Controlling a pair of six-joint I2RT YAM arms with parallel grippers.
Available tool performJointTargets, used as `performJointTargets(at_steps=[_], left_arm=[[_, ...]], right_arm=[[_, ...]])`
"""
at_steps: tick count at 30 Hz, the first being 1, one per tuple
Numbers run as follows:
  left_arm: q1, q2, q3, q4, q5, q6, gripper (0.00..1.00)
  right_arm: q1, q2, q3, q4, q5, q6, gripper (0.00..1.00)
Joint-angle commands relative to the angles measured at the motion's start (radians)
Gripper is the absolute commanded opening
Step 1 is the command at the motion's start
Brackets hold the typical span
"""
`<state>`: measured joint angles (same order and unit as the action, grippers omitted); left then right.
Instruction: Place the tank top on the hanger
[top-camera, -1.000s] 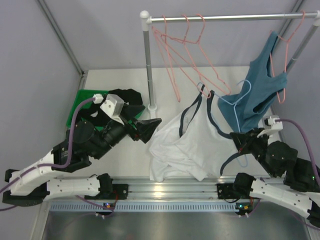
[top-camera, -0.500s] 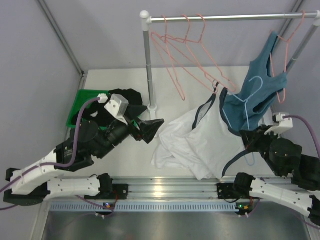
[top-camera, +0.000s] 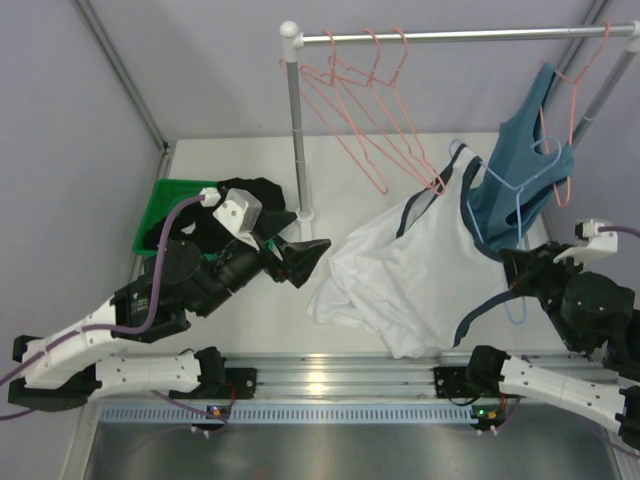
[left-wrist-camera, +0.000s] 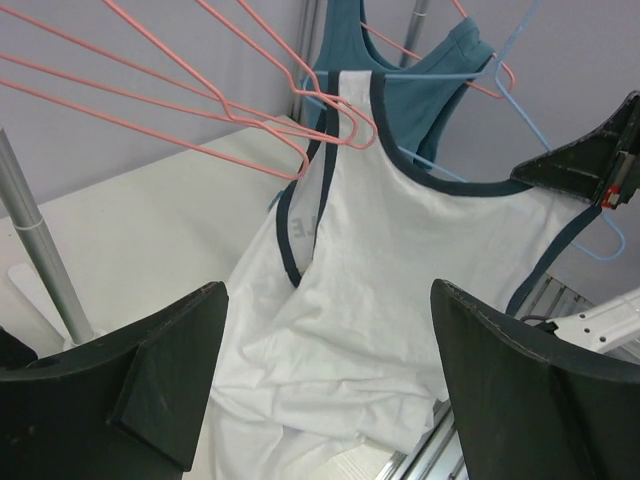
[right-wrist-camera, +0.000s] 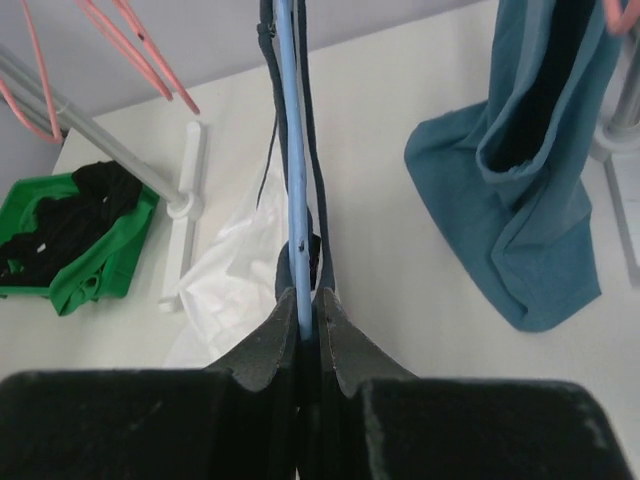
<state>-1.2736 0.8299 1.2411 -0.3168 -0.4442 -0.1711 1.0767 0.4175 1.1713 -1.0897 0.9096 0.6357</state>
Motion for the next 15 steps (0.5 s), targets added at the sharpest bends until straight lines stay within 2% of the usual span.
performJointTargets(at_steps=[1, 15], left_arm=[[-0.001, 0.005, 0.024, 0.045, 0.009, 0.019, 0.88], [-0.001, 0.023, 0.060, 0.042, 0.024, 0.027, 0.88]], right_arm=[[-0.006, 0.075, 0.093, 0.118, 0.103, -0.114, 0.00], [-0.006, 0.244, 0.252, 0.382, 0.170, -0.447, 0.00]])
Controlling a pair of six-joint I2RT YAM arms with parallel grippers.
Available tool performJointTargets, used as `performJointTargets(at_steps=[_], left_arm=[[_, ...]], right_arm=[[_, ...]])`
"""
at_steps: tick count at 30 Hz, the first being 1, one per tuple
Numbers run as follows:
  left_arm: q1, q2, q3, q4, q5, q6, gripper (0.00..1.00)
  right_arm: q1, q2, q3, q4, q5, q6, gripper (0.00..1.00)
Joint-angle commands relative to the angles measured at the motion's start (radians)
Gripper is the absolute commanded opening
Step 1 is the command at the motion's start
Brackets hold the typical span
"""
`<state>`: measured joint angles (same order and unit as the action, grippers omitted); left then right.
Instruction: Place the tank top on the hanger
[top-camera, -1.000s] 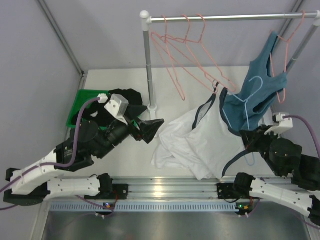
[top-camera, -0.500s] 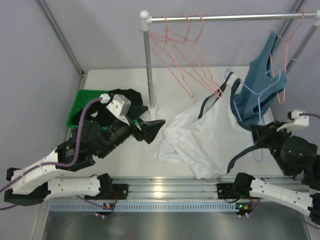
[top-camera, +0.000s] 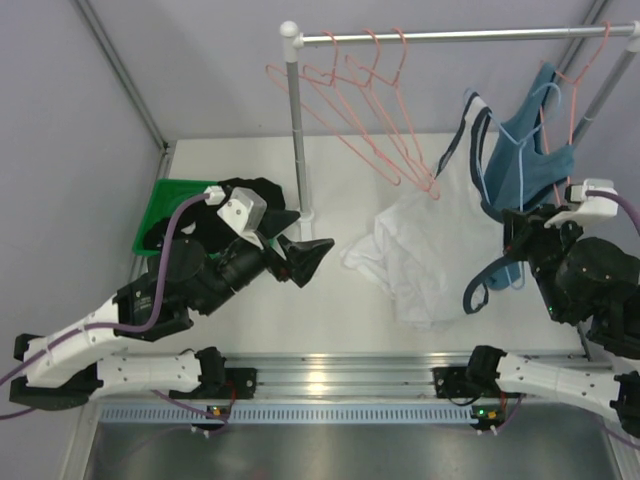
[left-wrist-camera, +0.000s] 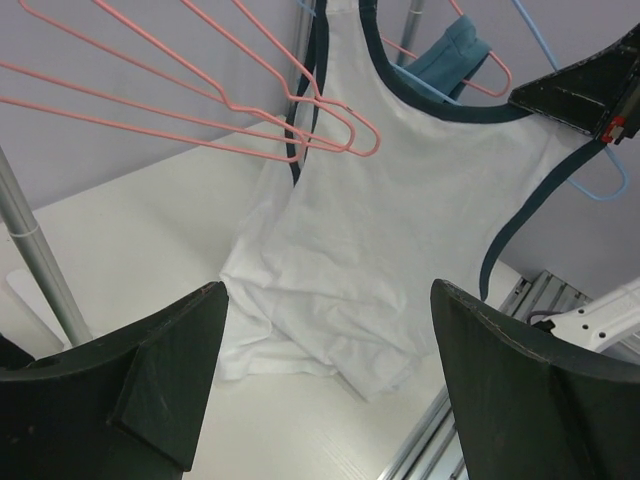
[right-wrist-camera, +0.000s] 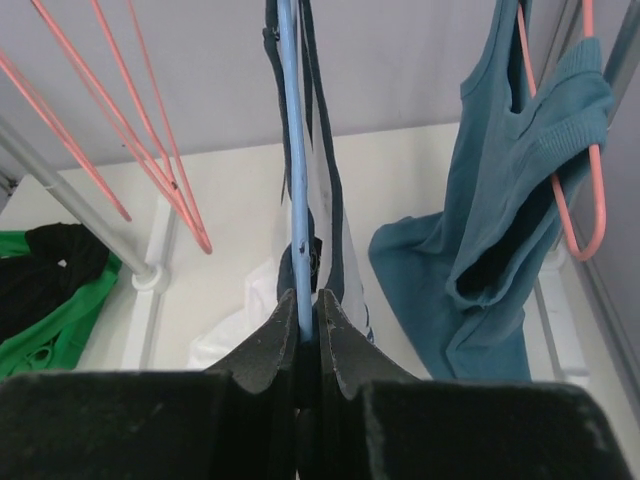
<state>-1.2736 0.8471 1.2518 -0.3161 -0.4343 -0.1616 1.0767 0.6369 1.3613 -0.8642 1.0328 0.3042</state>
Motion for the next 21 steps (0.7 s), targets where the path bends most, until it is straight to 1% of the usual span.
performJointTargets(at_steps=[1, 9, 10, 11, 12, 13, 14, 15, 16, 17, 19, 21], left_arm=[[-0.003, 0.010, 0.049, 0.043, 0.016, 0.019, 0.88], [-0.003, 0.044, 0.074, 0.057, 0.043, 0.025, 0.88], [-0.003, 0.046, 0.075, 0.057, 0.045, 0.025, 0.88], [-0.003, 0.049, 0.077, 0.055, 0.046, 0.025, 0.88], [-0.003, 0.049, 0.078, 0.054, 0.049, 0.025, 0.88], [-0.003, 0.050, 0.078, 0.054, 0.051, 0.024, 0.88], [-0.003, 0.052, 0.080, 0.051, 0.052, 0.023, 0.88], [-0.003, 0.049, 0.080, 0.049, 0.052, 0.023, 0.87], [-0.003, 0.046, 0.080, 0.049, 0.049, 0.023, 0.88], [-0.001, 0.046, 0.080, 0.048, 0.051, 0.022, 0.88], [-0.003, 0.035, 0.080, 0.041, 0.043, 0.022, 0.88], [-0.003, 0.032, 0.080, 0.037, 0.039, 0.023, 0.88]], right_arm=[[-0.006, 0.047, 0.074, 0.162, 0.047, -0.144, 0.00], [-0.017, 0.202, 0.212, 0.154, 0.032, -0.221, 0.00], [-0.043, 0.225, 0.225, 0.146, 0.021, -0.220, 0.00], [-0.066, 0.236, 0.248, 0.139, -0.031, -0.220, 0.00], [-0.101, 0.248, 0.260, 0.127, -0.075, -0.212, 0.00], [-0.209, 0.280, 0.272, 0.111, -0.129, -0.200, 0.00], [-0.280, 0.297, 0.297, 0.076, -0.283, -0.186, 0.00], [-0.352, 0.308, 0.300, 0.071, -0.366, -0.168, 0.00], [-0.474, 0.320, 0.298, 0.071, -0.440, -0.159, 0.00], [-0.522, 0.322, 0.286, 0.086, -0.562, -0.154, 0.00], [-0.628, 0.320, 0.275, 0.102, -0.631, -0.148, 0.00], [-0.696, 0.333, 0.295, 0.094, -0.709, -0.149, 0.00]])
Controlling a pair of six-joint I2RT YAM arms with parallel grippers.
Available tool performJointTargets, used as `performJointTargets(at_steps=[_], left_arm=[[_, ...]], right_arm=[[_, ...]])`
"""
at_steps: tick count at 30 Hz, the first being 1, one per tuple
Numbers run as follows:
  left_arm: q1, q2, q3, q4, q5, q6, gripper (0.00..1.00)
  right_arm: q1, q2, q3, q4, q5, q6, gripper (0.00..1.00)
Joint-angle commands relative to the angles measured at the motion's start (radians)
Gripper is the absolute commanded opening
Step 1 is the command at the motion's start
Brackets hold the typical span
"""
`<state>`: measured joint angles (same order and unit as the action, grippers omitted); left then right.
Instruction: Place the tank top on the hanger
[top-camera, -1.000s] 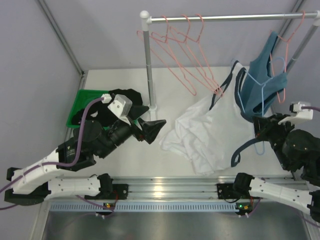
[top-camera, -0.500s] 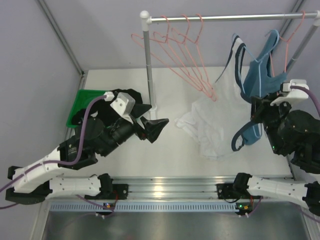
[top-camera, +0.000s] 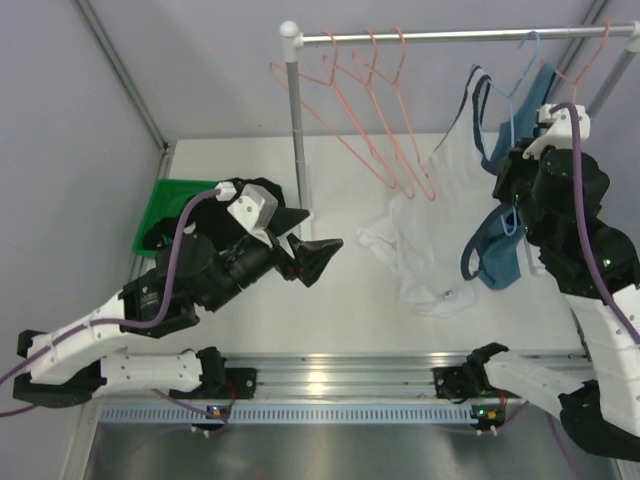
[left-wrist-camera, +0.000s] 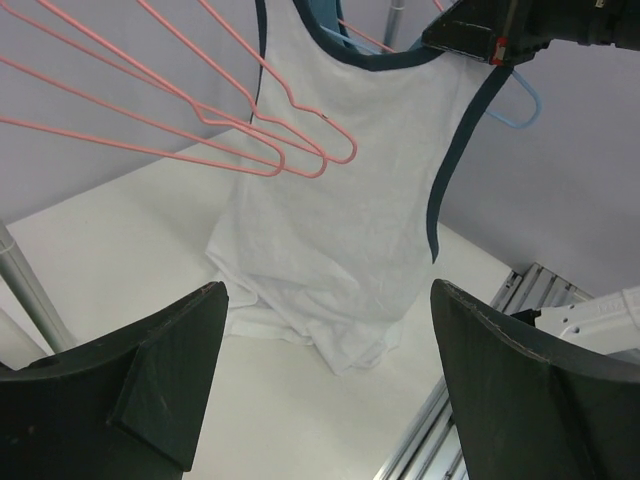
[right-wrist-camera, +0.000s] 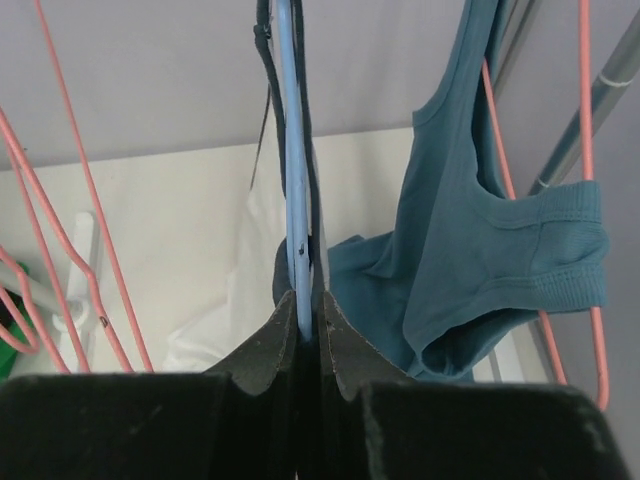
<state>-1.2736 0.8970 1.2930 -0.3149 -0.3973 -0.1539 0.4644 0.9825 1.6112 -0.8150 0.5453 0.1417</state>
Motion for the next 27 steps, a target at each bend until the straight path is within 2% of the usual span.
performJointTargets(at_steps=[1, 5, 13, 19, 27], left_arm=[[-0.003, -0.021, 0.040, 0.031, -0.001, 0.020, 0.88], [-0.003, -0.018, 0.055, 0.017, -0.005, 0.034, 0.88], [-0.003, -0.023, 0.063, 0.011, -0.008, 0.050, 0.88], [-0.003, -0.017, 0.069, 0.002, -0.009, 0.065, 0.88], [-0.003, 0.009, 0.077, -0.003, -0.008, 0.091, 0.89]], right_arm=[[-0.152, 0.010, 0.059, 0.039, -0.258, 0.015, 0.00], [-0.291, 0.061, 0.133, 0.025, -0.436, 0.024, 0.00], [-0.522, 0.152, 0.214, 0.030, -0.642, 0.044, 0.00], [-0.636, 0.186, 0.222, 0.077, -0.738, 0.081, 0.00], [-0.676, 0.243, 0.245, 0.117, -0.792, 0.099, 0.00]])
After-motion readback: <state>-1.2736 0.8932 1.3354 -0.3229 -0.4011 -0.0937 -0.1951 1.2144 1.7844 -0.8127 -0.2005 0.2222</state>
